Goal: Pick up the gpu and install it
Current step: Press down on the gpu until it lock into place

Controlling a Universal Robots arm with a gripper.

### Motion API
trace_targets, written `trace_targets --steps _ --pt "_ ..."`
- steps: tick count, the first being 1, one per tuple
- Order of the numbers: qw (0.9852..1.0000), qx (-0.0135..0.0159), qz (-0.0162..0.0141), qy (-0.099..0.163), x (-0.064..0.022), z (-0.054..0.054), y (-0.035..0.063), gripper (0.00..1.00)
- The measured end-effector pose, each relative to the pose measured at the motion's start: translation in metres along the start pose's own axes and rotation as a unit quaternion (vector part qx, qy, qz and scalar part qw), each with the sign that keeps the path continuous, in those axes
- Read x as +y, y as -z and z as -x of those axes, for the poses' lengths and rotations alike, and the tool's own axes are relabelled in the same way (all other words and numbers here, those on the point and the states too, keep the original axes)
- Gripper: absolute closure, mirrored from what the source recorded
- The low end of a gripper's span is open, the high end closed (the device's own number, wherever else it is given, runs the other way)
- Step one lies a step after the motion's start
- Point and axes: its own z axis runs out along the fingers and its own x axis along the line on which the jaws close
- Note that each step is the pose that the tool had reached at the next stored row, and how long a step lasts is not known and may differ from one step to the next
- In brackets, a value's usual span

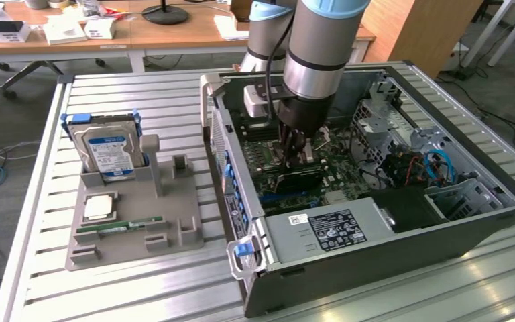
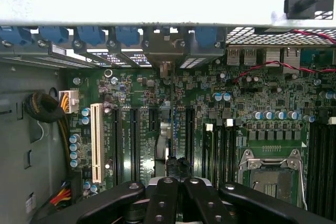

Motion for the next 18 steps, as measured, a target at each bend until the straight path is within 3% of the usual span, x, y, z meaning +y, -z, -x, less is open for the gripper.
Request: trace_targets --steps 18 --pt "1.0 0.0001 0.0001 0.0 0.0007 -0.0001 -0.0006 0.89"
